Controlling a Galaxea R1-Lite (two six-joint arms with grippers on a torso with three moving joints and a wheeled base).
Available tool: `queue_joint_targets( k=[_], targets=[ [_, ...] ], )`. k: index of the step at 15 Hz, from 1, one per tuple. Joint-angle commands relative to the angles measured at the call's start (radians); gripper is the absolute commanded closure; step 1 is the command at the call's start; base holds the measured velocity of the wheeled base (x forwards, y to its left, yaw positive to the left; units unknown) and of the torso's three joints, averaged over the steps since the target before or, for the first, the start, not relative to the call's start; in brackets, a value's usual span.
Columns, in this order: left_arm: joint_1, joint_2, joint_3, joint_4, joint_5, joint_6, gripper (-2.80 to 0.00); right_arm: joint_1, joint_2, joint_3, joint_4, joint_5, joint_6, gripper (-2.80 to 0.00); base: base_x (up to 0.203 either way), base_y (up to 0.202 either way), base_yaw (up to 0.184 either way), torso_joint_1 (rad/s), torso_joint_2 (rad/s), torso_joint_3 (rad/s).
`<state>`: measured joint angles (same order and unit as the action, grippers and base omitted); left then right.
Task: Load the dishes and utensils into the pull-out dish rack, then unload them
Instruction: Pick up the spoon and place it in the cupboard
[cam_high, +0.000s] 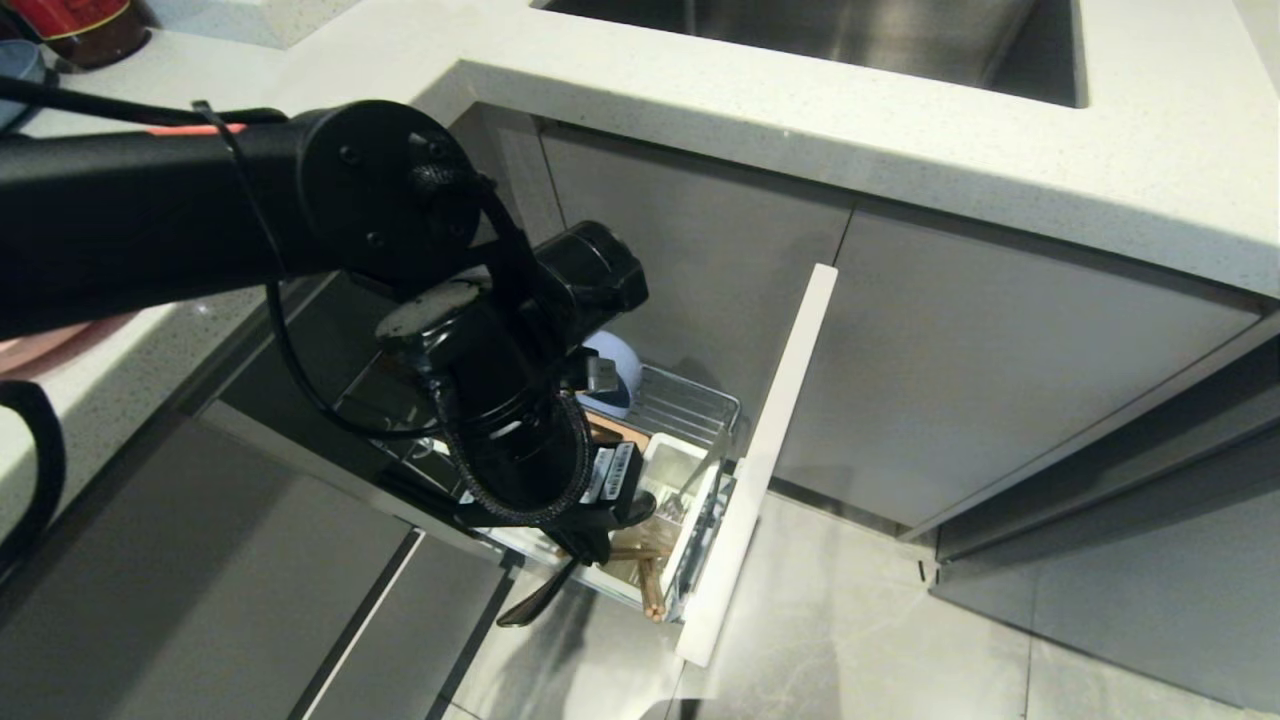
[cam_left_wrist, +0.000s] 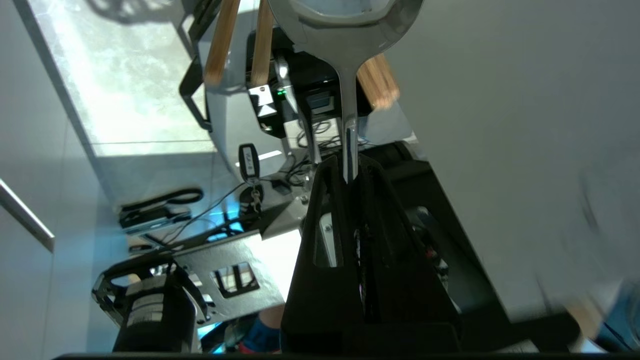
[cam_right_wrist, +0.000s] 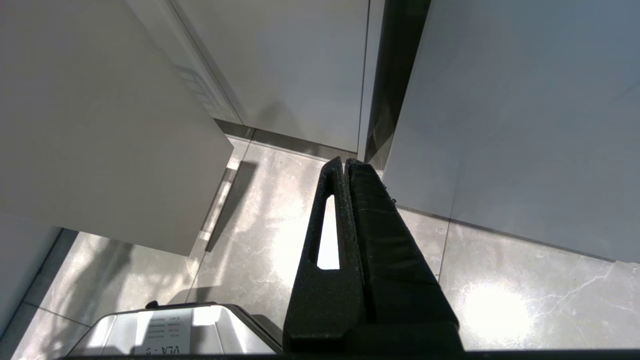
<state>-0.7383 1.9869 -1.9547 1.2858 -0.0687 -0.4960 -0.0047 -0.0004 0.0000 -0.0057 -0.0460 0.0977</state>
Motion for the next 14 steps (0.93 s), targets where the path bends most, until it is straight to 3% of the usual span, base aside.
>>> queue_joint_targets(
  k=[1,14],
  targets=[
    [0.000,0.065,-0.003,-0.020,0.005,-0.003,0.00,0.000,-0.004,0.000,0.000,0.000,0.001,0.00,0.000,0.000,0.000,0.000,0.00,0.000],
    [0.035,0.172,-0.007,-0.148,0.007,0.040,0.00,0.000,-0.004,0.000,0.000,0.000,0.001,0.00,0.000,0.000,0.000,0.000,0.00,0.000]
  ],
)
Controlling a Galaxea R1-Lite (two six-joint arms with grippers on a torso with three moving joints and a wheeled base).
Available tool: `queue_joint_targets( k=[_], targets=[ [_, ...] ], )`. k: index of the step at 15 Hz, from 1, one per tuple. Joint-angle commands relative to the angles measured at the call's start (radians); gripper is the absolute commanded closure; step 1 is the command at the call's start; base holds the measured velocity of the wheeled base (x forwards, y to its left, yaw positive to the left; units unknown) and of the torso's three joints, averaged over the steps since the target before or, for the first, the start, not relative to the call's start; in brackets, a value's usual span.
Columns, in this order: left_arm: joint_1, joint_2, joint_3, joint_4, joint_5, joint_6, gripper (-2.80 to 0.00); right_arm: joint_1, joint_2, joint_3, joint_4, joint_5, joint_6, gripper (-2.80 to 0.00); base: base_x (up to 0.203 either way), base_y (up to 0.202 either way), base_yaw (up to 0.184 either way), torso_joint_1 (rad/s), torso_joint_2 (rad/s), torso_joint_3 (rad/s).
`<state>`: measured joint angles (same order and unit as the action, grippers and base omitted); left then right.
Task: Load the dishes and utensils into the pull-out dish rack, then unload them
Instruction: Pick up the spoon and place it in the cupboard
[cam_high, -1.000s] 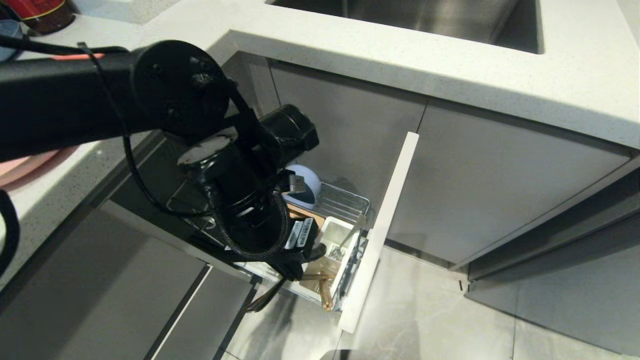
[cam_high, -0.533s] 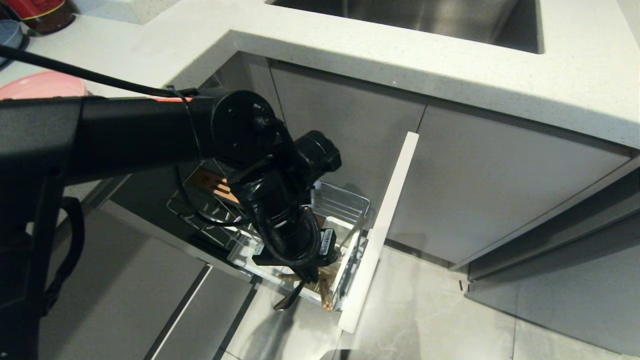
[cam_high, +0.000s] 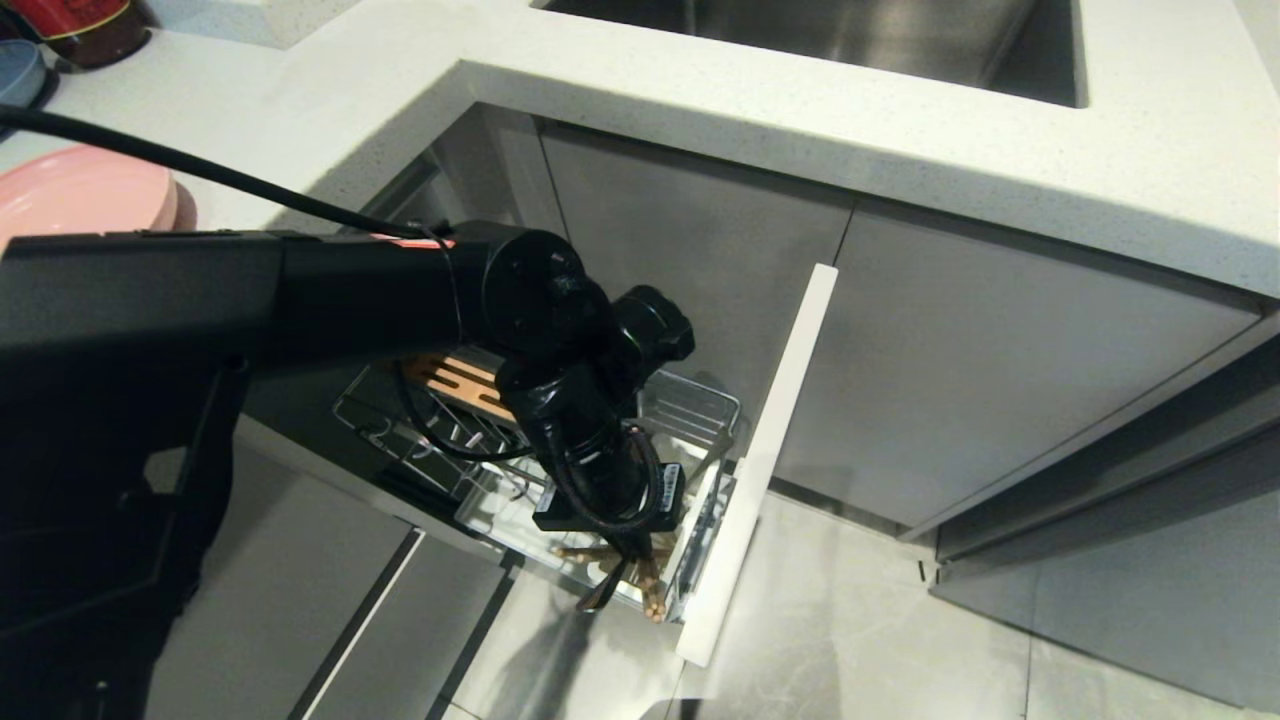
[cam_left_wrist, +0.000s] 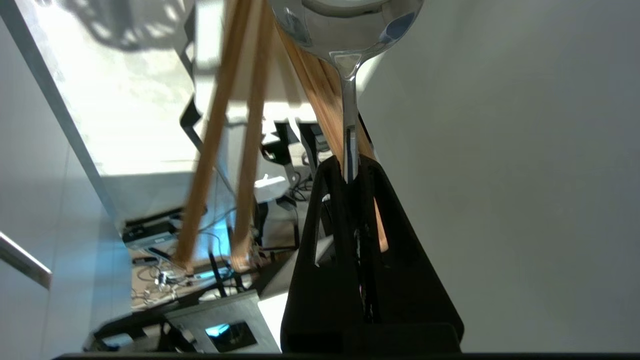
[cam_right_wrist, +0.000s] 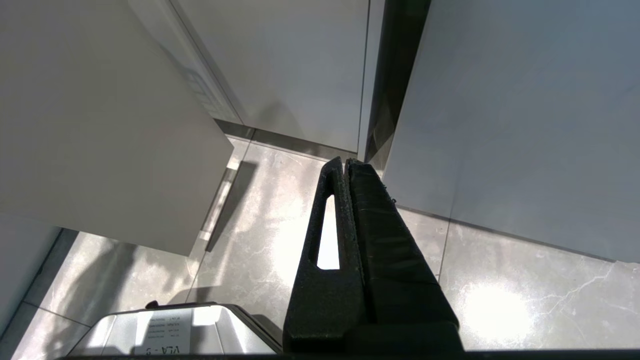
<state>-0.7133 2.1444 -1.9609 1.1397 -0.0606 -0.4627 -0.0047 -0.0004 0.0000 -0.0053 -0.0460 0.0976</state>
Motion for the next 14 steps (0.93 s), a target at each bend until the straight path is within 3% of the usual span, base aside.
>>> queue_joint_targets(
  k=[1,14],
  targets=[
    [0.012,0.021,-0.001,-0.013,-0.001,0.008,0.00,0.000,-0.004,0.000,-0.001,0.000,0.001,0.00,0.000,0.000,0.000,0.000,0.00,0.000],
    [0.044,0.065,-0.001,-0.112,-0.011,0.027,0.00,0.000,-0.004,0.000,-0.001,0.000,0.001,0.00,0.000,0.000,0.000,0.000,0.00,0.000]
  ],
)
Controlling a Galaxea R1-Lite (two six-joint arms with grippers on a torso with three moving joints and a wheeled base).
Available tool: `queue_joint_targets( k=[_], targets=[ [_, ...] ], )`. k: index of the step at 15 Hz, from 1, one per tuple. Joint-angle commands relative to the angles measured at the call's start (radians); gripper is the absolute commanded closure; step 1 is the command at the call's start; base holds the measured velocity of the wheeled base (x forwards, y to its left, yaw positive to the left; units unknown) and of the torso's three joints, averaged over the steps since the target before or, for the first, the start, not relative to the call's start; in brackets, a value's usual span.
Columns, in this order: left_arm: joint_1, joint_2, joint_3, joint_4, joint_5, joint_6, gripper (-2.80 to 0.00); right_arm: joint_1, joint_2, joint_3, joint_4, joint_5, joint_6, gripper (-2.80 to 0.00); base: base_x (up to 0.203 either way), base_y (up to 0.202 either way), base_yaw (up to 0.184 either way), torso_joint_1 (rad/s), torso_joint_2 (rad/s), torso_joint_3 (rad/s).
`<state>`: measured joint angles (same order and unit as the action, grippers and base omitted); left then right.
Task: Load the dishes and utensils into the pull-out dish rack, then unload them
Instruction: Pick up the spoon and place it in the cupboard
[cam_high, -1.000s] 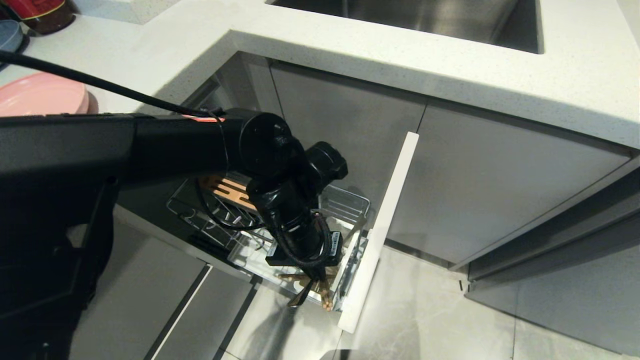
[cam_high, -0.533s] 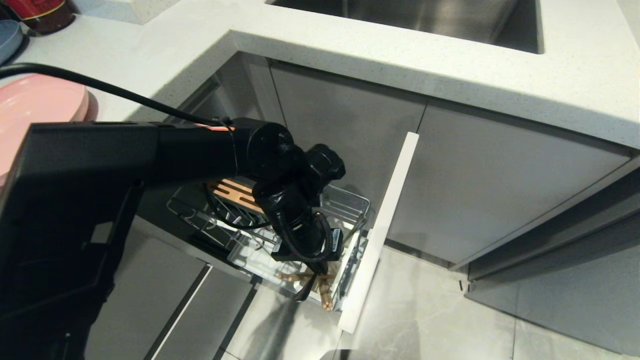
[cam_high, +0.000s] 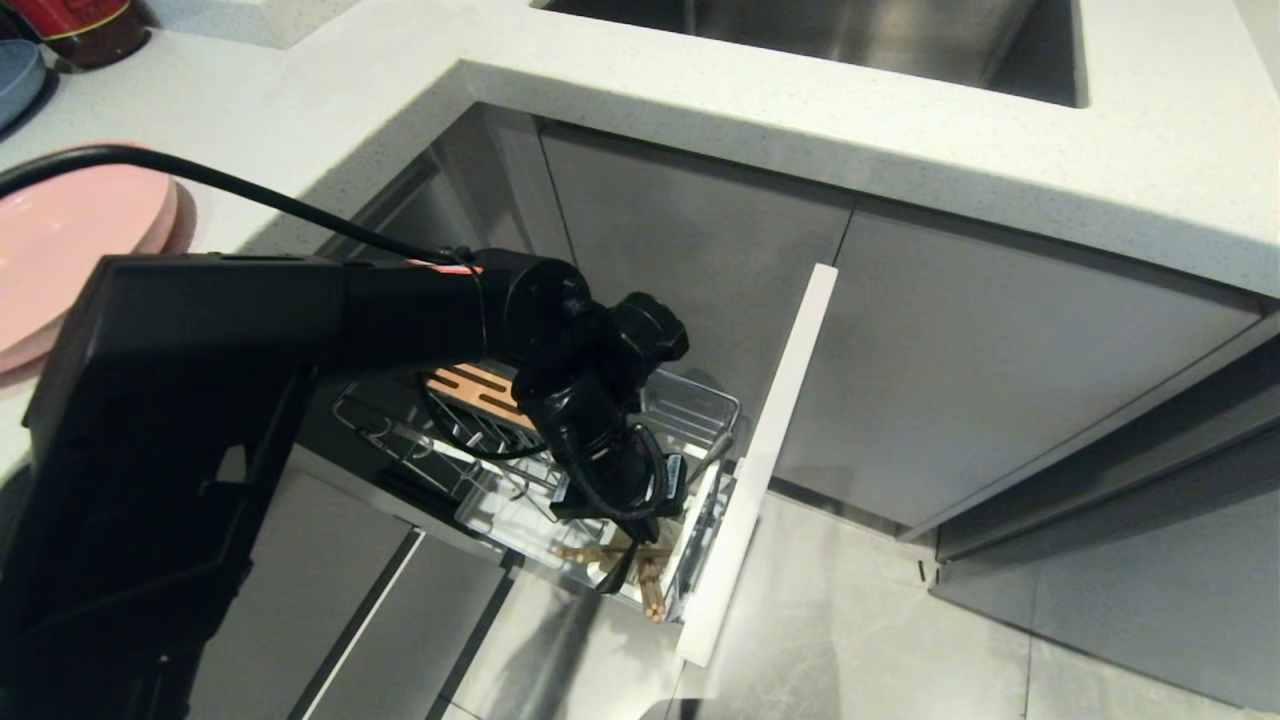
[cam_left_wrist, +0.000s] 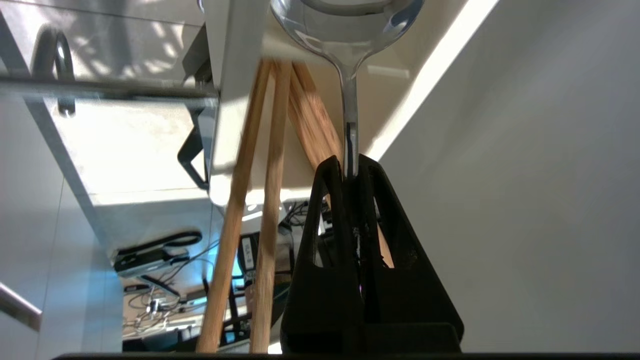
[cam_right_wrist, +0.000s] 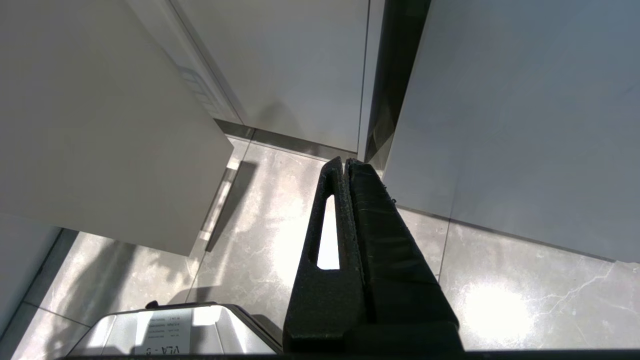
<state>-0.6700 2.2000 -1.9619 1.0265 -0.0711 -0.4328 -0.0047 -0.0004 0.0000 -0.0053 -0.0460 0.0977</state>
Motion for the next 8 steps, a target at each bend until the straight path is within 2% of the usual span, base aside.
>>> queue_joint_targets(
  k=[1,8],
  targets=[
    [0.001,0.012,0.000,0.000,-0.001,-0.003,0.00,0.000,-0.004,0.000,-0.001,0.000,0.001,0.00,0.000,0.000,0.000,0.000,0.00,0.000],
    [0.003,0.017,0.000,0.000,0.001,-0.001,0.00,0.000,-0.004,0.000,-0.001,0.000,0.001,0.00,0.000,0.000,0.000,0.000,0.00,0.000]
  ],
)
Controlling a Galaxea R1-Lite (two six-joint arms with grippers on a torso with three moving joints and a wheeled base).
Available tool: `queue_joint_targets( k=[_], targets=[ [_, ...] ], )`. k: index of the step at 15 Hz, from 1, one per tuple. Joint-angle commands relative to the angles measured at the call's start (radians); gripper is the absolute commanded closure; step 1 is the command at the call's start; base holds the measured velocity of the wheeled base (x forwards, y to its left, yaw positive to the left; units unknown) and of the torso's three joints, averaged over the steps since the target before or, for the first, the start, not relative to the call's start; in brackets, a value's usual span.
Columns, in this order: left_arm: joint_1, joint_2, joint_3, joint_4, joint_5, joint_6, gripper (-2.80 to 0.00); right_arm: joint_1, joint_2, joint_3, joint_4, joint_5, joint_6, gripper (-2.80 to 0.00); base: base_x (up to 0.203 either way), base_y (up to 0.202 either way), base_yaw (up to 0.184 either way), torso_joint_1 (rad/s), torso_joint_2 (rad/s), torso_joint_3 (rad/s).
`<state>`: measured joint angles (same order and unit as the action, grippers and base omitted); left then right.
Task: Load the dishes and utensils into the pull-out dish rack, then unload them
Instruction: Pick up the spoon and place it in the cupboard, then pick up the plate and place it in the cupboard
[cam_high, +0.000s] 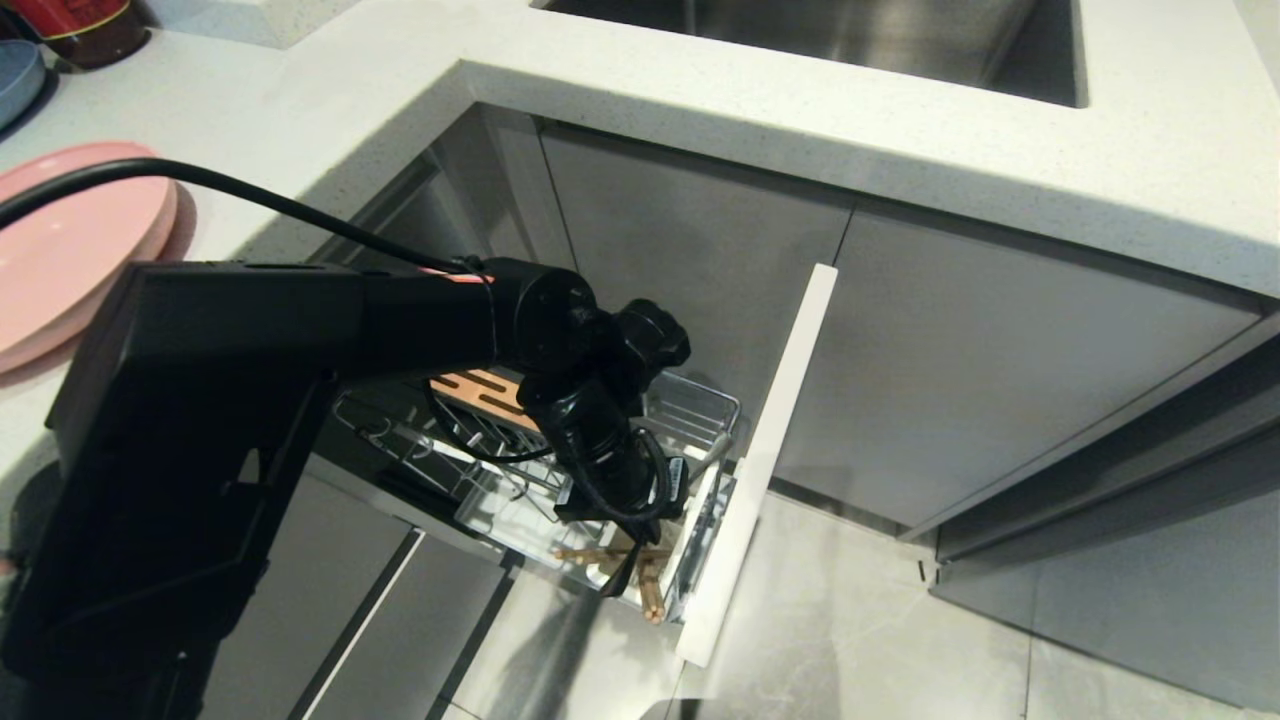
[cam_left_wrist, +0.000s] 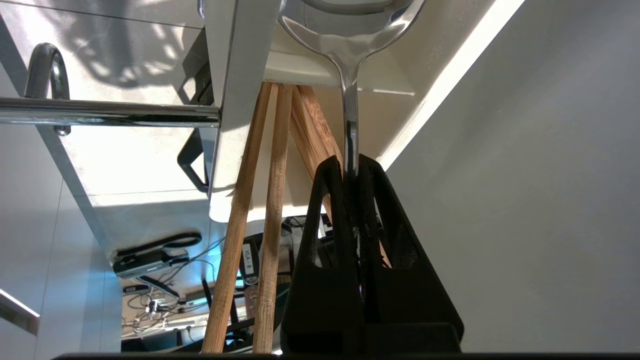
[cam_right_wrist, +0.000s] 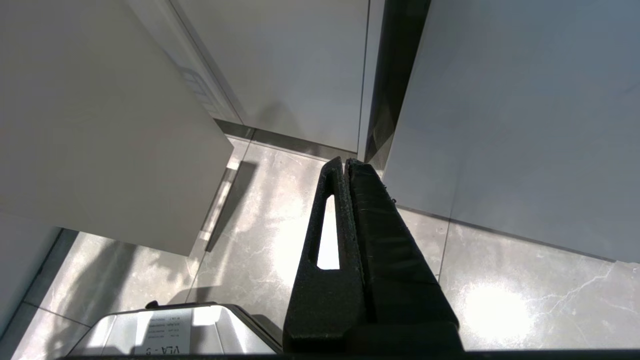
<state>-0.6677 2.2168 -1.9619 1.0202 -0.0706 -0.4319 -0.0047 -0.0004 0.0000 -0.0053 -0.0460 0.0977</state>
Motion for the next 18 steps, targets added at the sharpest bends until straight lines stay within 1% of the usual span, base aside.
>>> queue_joint_targets(
  k=[1,2,12,18],
  targets=[
    [-0.001,0.000,0.000,0.006,0.002,-0.002,0.00,0.000,-0.004,0.000,-0.001,0.000,0.001,0.00,0.000,0.000,0.000,0.000,0.00,0.000],
    [-0.001,-0.002,0.000,0.006,0.003,-0.004,-2.80,0.000,-0.004,0.000,-0.001,0.000,0.001,0.00,0.000,0.000,0.000,0.000,0.00,0.000],
    [0.000,-0.037,0.000,0.004,0.006,-0.007,-2.80,0.000,-0.004,0.000,-0.001,0.000,0.001,0.00,0.000,0.000,0.000,0.000,0.00,0.000],
    [0.001,-0.169,0.002,0.009,0.024,-0.013,-2.80,0.000,-0.004,0.000,-0.001,0.000,0.001,0.00,0.000,0.000,0.000,0.000,0.00,0.000]
  ],
)
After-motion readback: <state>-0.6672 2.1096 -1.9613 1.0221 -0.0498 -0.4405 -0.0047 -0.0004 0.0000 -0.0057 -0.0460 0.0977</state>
